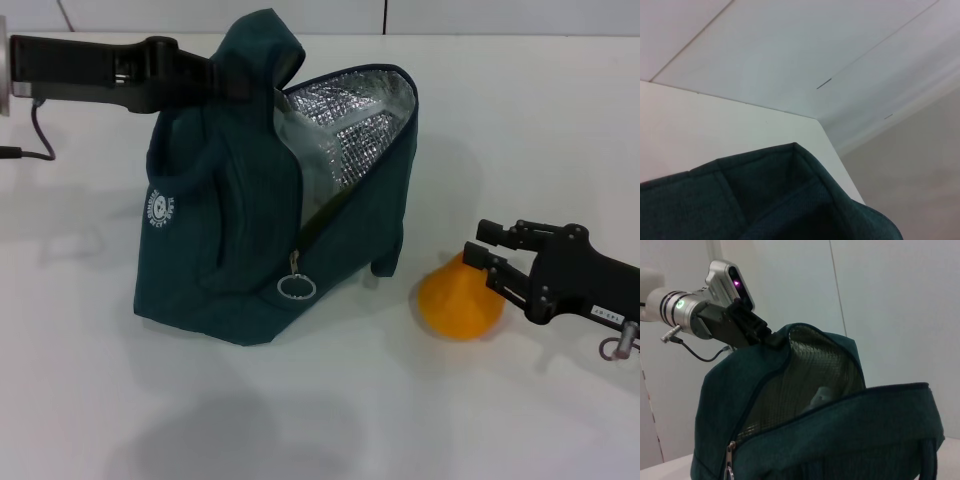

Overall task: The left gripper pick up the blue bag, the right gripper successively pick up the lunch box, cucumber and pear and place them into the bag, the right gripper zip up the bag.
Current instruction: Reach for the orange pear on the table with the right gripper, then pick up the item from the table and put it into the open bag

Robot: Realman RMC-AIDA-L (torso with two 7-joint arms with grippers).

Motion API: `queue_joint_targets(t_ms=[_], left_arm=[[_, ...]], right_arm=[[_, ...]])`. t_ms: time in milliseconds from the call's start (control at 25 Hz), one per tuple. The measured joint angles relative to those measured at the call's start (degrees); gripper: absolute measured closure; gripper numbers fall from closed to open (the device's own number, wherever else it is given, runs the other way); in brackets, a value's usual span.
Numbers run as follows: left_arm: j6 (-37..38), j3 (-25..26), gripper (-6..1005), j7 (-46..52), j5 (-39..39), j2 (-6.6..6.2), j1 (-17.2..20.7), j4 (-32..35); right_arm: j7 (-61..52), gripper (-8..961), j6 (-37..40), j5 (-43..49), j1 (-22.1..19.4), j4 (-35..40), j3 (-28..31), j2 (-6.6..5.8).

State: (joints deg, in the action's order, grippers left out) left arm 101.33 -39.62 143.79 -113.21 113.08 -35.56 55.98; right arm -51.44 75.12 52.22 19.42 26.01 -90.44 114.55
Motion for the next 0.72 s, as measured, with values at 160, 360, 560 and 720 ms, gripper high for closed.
queue_joint_targets(t_ms=[160,360,560,720], left_arm=[[0.0,-0.01,958,0.01,0.0,0.02,-0.02,0.0],[0.0,0.1,958,-0.02,0.01,0.03,-0.03,0.0],[0.0,0.22,958,-0.19,0.06,0.03,-0.04,0.01],[0.0,0.25,958,-0.24,0.17,0.03,-0.03,0.0]], right_arm=[[0.16,698,-0.15,0.0,0.0,0.0,-0.07,0.05],[0.29,813,0.18,0.04,-0.31,0.03,-0.01,0.05],[0.05,907,1.28,-0.4,-0.58,0.28,0.9,-0.14],[-0.67,925,4.84,-0.26,-0.97,0.03,5.22,-0.22]])
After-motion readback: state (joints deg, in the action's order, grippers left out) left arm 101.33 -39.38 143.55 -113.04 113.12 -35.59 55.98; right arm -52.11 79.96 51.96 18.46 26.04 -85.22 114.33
